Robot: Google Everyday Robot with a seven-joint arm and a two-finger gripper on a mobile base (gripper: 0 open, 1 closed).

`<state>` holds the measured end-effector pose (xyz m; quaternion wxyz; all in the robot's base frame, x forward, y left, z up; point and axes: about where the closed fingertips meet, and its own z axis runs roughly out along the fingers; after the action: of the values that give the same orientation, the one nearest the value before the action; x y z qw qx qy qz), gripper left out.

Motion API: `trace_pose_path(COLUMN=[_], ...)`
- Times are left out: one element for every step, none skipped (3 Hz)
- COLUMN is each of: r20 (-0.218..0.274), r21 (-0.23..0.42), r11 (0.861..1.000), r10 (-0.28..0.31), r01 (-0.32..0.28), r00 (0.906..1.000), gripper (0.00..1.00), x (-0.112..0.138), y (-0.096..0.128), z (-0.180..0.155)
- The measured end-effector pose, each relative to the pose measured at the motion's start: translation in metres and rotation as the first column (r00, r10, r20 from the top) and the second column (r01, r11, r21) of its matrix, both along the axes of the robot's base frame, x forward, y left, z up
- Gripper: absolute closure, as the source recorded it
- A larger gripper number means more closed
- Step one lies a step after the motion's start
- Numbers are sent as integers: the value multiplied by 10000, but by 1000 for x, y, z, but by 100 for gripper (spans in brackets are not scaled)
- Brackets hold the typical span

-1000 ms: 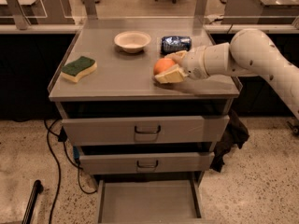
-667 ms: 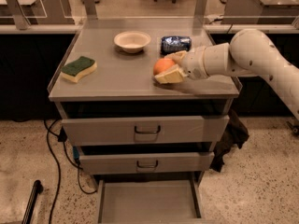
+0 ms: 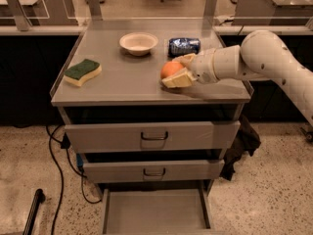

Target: Pick orange from bottom drawer and place on counter

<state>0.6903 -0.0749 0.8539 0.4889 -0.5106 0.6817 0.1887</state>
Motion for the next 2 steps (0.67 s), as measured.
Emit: trace_pose_path(r20=[0,0], r21=[0,0], r11=[10000,10000], r10=[0,1], r01=[0,-1], r00=[10000,10000], gripper=[35,11], x=[0,0], y=[0,0], z=[0,0])
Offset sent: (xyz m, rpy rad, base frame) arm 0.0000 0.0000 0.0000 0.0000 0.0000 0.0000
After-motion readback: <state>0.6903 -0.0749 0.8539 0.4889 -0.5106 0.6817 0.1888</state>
